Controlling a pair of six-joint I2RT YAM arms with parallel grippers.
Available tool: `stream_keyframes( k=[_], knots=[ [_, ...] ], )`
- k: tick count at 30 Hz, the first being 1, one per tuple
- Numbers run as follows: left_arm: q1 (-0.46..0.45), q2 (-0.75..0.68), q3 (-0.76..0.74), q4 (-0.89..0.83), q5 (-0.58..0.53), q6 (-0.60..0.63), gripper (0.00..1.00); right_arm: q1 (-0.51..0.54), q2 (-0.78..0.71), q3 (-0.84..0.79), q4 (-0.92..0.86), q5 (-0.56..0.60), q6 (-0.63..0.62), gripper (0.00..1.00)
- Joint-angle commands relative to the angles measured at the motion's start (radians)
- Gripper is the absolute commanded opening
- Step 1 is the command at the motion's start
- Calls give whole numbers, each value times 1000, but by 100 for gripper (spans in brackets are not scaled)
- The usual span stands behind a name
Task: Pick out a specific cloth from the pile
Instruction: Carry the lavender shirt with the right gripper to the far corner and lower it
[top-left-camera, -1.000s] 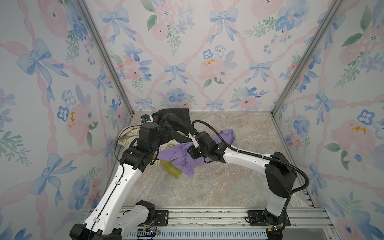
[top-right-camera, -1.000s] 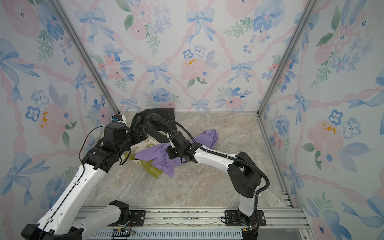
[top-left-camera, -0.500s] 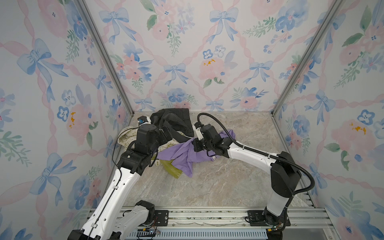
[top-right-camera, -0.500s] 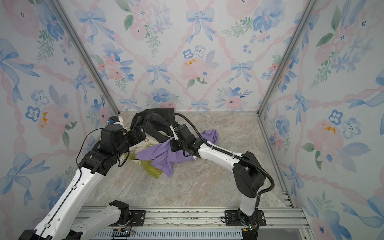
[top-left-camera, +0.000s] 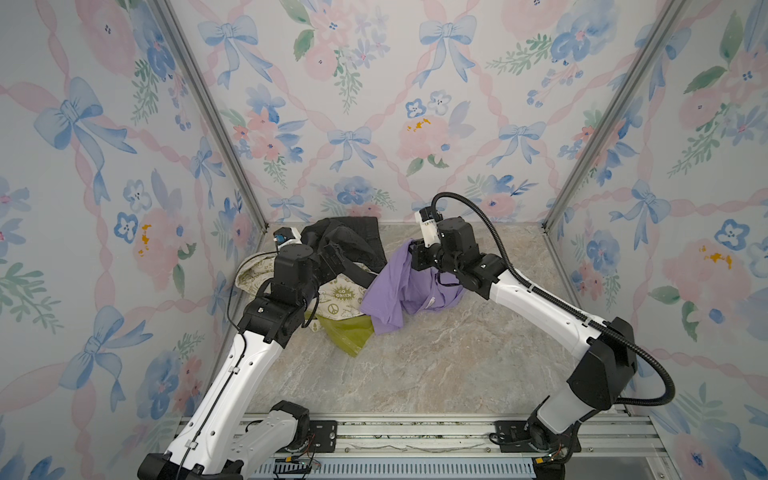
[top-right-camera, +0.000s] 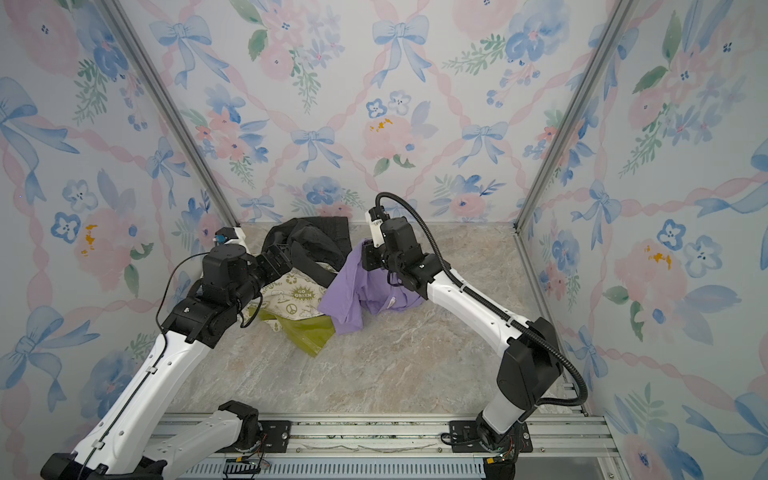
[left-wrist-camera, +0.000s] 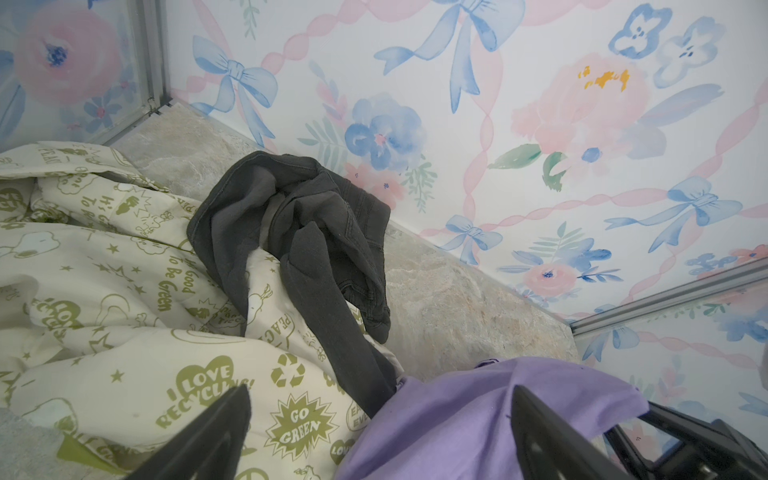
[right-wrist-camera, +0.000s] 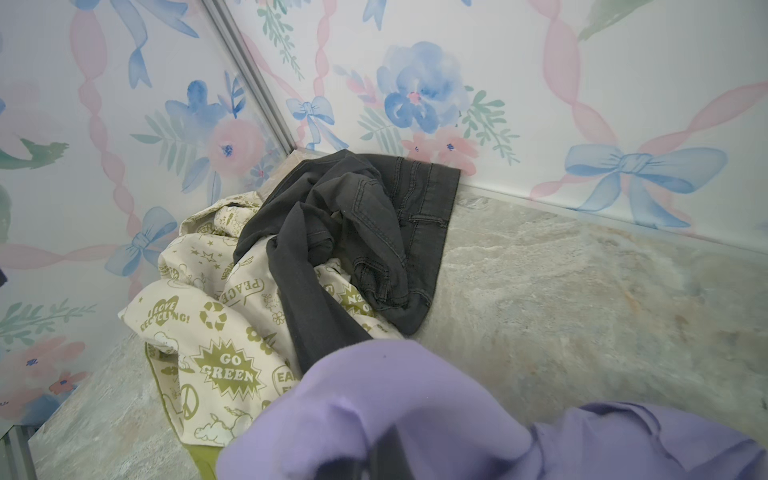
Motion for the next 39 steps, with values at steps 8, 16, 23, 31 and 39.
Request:
stream_keyframes(
  k=[8, 16, 23, 31, 39],
  knots=[
    [7, -4, -13, 49, -26, 4, 98, -185, -63, 147, 12, 14, -17, 0],
    [8, -10, -24, 69, -29, 14, 98, -355, 20, 331, -5, -36, -12, 0],
    [12, -8, -14, 81, -30, 22, 98, -514, 171, 647, -47, -63, 27, 0],
    [15, -11, -20, 91, -33, 20, 98, -611, 298, 910, -174, -178, 63, 0],
    [15, -24, -49, 93, -20, 8, 98, -661, -3, 186, 66, -46, 59, 2]
  ],
)
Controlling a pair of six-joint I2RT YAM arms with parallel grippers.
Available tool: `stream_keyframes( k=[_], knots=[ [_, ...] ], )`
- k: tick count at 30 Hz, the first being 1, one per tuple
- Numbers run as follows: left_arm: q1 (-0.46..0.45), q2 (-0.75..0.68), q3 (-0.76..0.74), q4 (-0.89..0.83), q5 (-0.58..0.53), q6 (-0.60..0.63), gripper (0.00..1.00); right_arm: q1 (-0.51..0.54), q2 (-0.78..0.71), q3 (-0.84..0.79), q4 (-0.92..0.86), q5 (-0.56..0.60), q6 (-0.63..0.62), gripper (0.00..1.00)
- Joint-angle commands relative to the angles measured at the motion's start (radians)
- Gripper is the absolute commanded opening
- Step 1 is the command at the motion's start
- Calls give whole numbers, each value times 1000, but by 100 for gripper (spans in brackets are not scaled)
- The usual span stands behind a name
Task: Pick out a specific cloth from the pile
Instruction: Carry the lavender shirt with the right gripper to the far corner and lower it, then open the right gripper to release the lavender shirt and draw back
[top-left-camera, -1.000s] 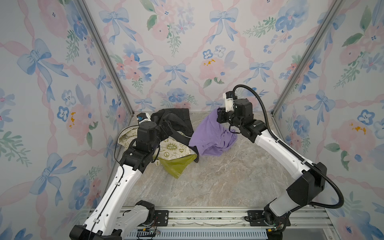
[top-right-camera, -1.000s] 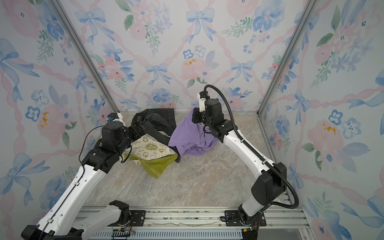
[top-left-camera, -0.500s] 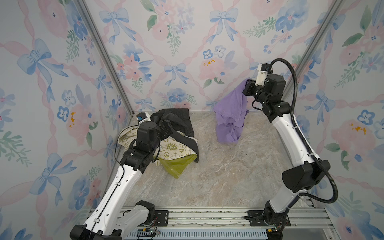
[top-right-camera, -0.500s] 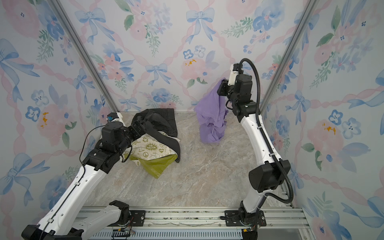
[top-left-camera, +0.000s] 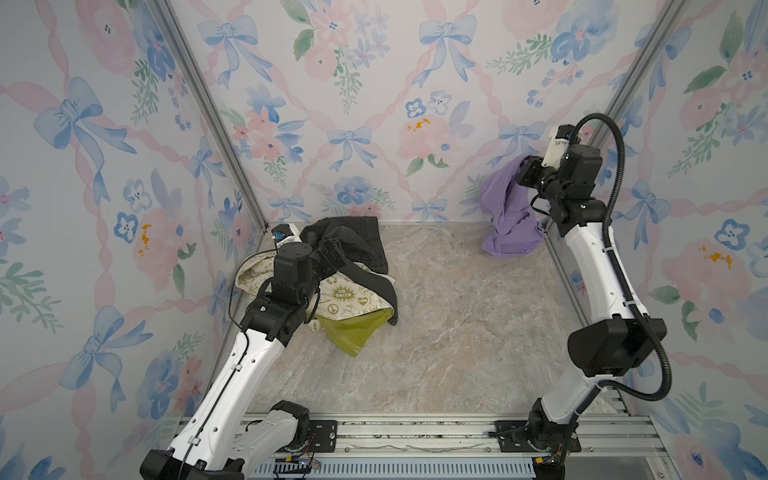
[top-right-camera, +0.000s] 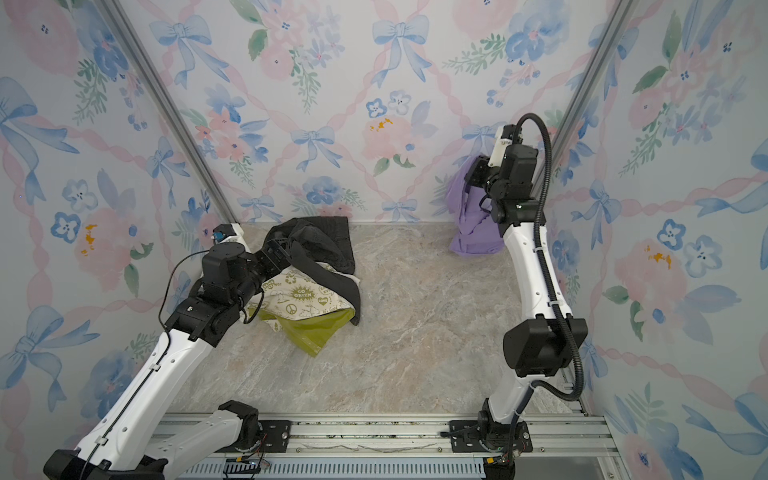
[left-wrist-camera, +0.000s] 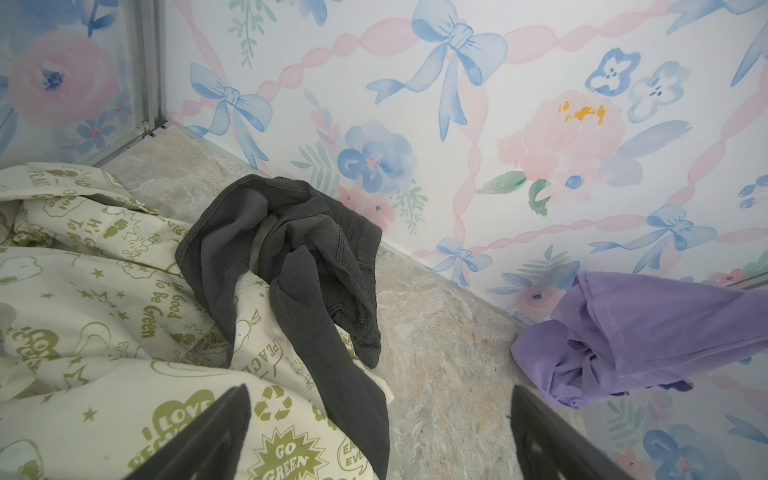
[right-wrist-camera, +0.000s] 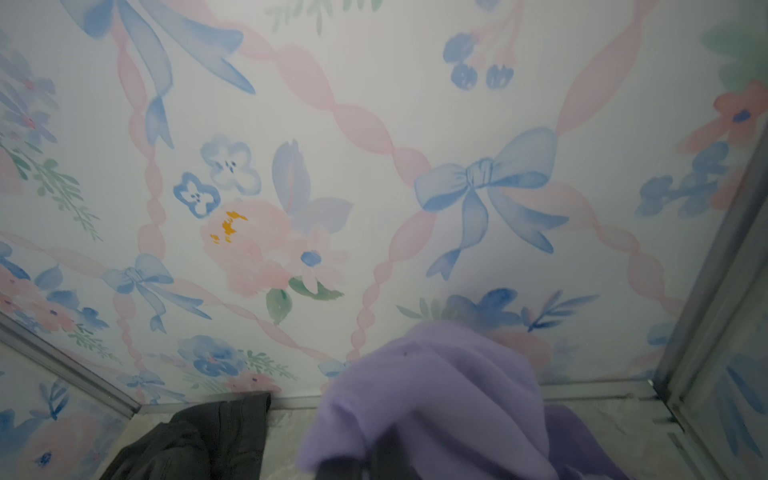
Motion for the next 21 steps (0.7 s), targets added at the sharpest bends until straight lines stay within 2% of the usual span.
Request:
stream_keyframes(
  k=[1, 6, 11, 17, 21],
  knots=[
    [7, -27, -28, 8, -6, 3, 98, -39, -124, -251, 120, 77, 30, 2],
    [8, -42, -48, 10, -9, -2, 98, -99, -238, -527, 1, 146, 80, 2],
    [8, -31, -47, 11, 5, -9, 98, -135, -312, -676, -171, 197, 104, 3],
    [9, -18, -45, 16, 12, -14, 98, -152, -405, -846, -287, 251, 138, 6],
    [9, -9, -47, 17, 25, -19, 98, -166, -469, -948, -331, 254, 159, 14]
  ],
)
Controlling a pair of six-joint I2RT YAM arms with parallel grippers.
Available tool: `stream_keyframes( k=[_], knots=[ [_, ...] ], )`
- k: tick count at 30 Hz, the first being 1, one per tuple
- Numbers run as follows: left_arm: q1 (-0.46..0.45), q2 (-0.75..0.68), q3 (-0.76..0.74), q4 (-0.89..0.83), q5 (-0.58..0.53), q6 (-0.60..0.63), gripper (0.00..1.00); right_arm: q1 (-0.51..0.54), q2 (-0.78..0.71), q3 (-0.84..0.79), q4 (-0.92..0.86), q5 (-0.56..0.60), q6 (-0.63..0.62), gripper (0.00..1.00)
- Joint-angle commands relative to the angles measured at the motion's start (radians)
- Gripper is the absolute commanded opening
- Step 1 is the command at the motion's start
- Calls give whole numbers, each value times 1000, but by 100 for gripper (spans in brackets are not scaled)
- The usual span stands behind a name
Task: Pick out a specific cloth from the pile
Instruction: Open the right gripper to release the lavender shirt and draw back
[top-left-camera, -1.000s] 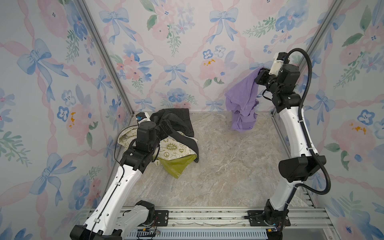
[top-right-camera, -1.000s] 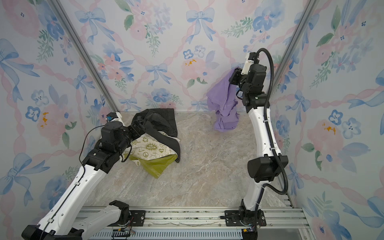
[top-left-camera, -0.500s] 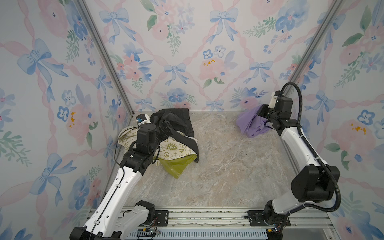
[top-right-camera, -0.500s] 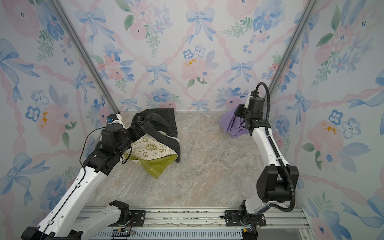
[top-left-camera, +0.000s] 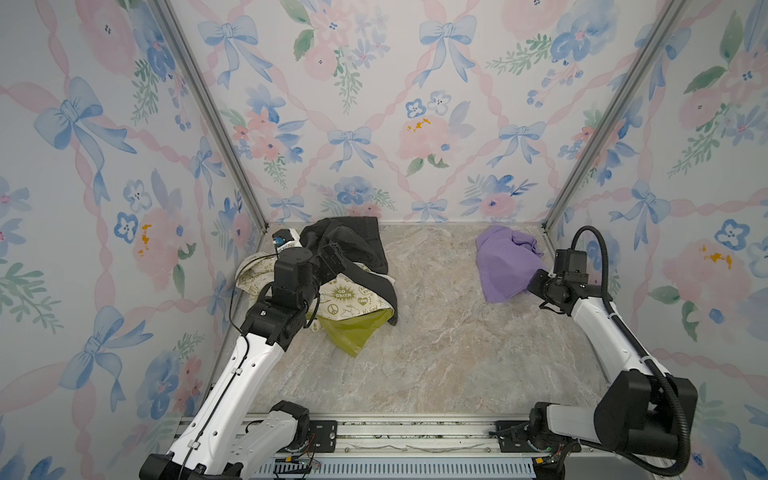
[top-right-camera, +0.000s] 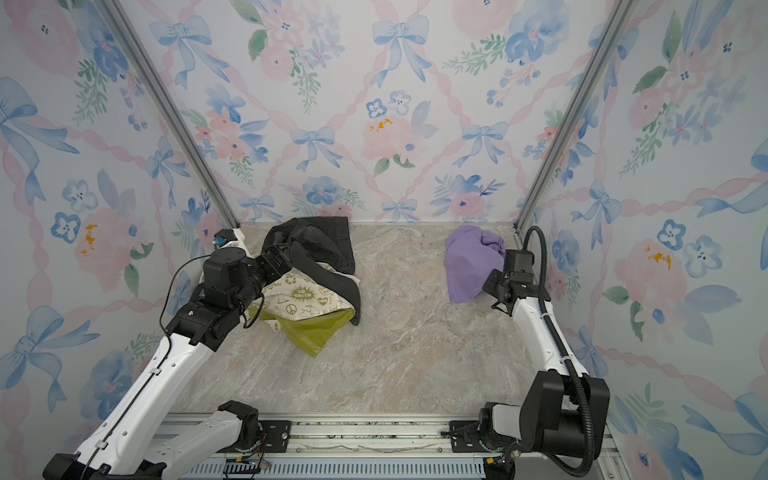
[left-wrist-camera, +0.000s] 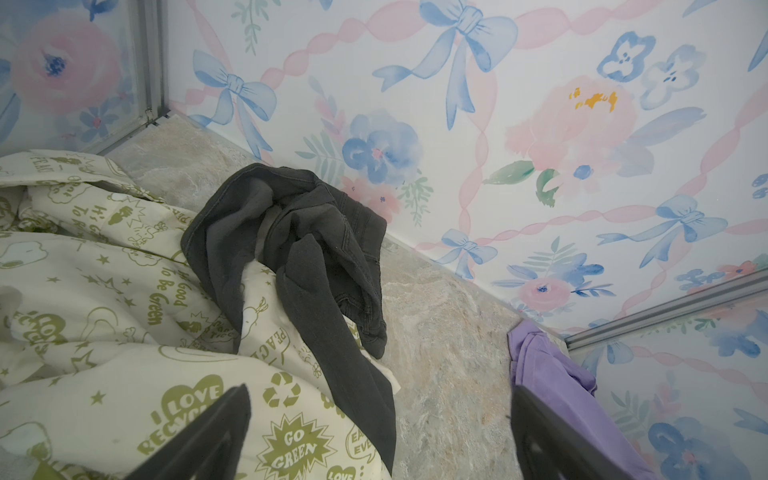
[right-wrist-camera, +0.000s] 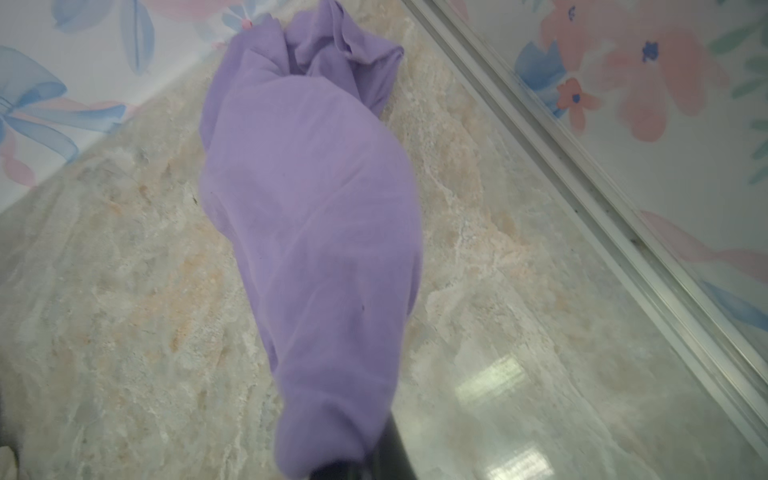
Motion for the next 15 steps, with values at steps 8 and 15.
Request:
stream_keyframes(
  k=[8, 15],
  knots=[
    [8, -12, -29, 17, 13, -19, 98, -14, -167, -158, -230, 30, 41, 67],
    [9, -4, -16, 16, 14, -4, 98, -8, -270, -103, -295, 1, 67, 84]
  ],
)
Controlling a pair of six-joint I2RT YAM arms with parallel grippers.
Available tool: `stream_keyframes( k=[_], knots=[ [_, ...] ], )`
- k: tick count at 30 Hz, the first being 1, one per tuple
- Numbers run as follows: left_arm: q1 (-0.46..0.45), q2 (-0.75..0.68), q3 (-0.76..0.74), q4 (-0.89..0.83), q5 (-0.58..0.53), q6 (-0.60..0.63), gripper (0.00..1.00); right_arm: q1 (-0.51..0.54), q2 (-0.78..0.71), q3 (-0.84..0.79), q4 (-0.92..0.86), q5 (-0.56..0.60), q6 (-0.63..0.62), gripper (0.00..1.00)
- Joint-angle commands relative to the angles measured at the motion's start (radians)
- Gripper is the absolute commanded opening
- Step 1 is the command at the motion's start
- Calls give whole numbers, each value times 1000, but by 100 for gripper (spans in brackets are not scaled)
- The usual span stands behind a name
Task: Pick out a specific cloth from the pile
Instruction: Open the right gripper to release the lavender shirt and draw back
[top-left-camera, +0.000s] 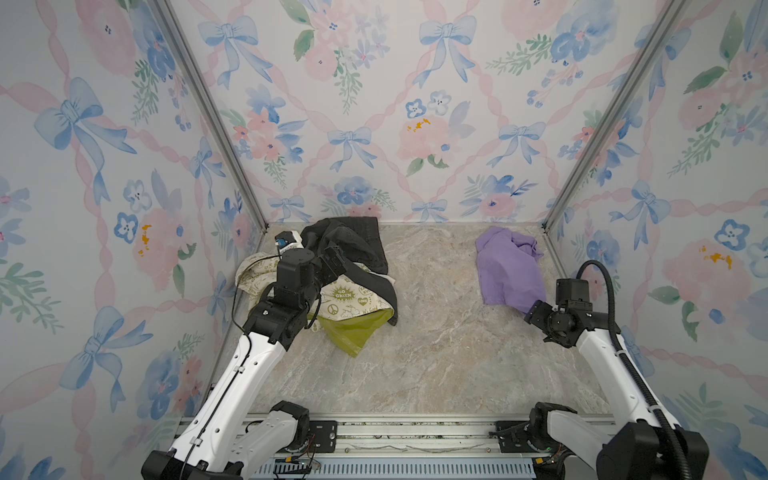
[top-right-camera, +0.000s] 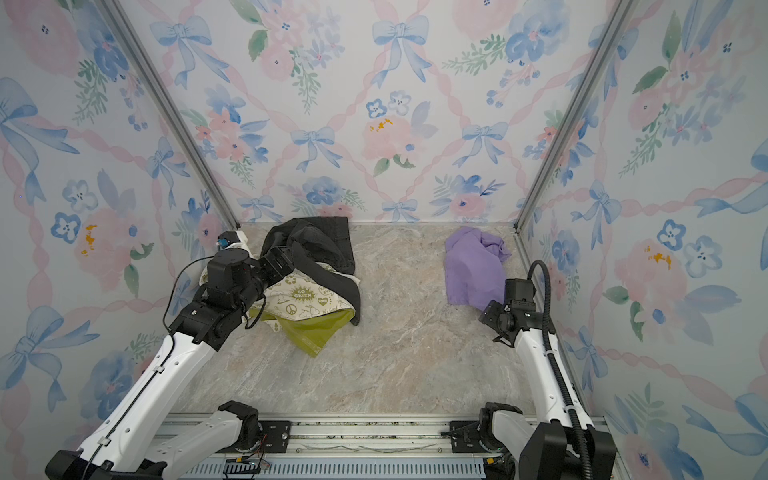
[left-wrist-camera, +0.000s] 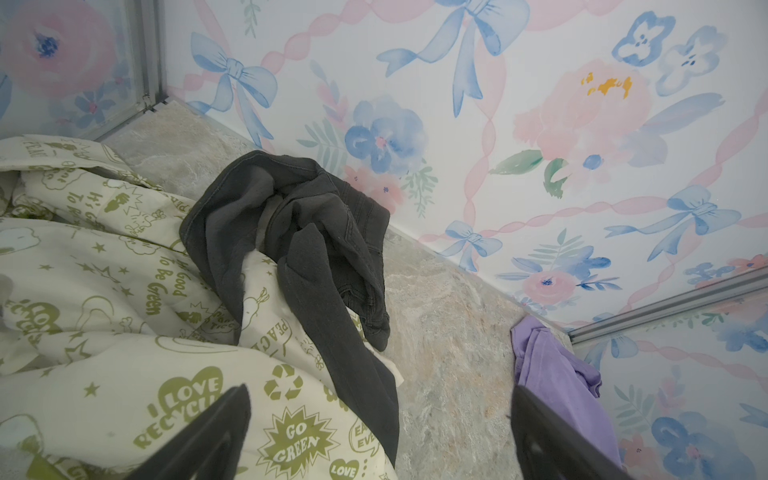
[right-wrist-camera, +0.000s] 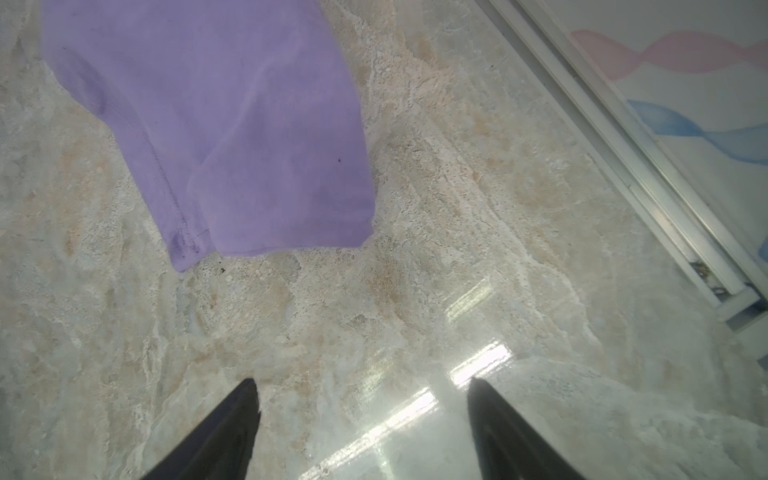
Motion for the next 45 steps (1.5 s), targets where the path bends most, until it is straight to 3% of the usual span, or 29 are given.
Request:
stream_keyframes(
  k=[1, 7, 14, 19, 28, 39, 45],
  knots=[
    [7, -1, 4, 15, 10, 4, 98, 0, -36, 57, -48, -17, 11, 87],
    [7, 22, 20, 14, 21, 16, 98, 6, 31, 198, 76, -99, -22, 100],
    [8, 5, 2, 14, 33, 21, 98, 39, 345, 448, 56, -229, -172, 97],
    [9, -24, -11, 20, 50, 50, 98, 41, 559, 544, 56, -300, -199, 97],
    [10, -75, -33, 62, 101, 124, 98, 45, 768, 520, 128, -352, -195, 97],
    [10, -80, -74, 115, 99, 131, 98, 42, 780, 368, 149, -321, -195, 97],
    [10, -50, -78, 134, 82, 132, 98, 36, 770, 379, 114, -327, -201, 97]
  ],
)
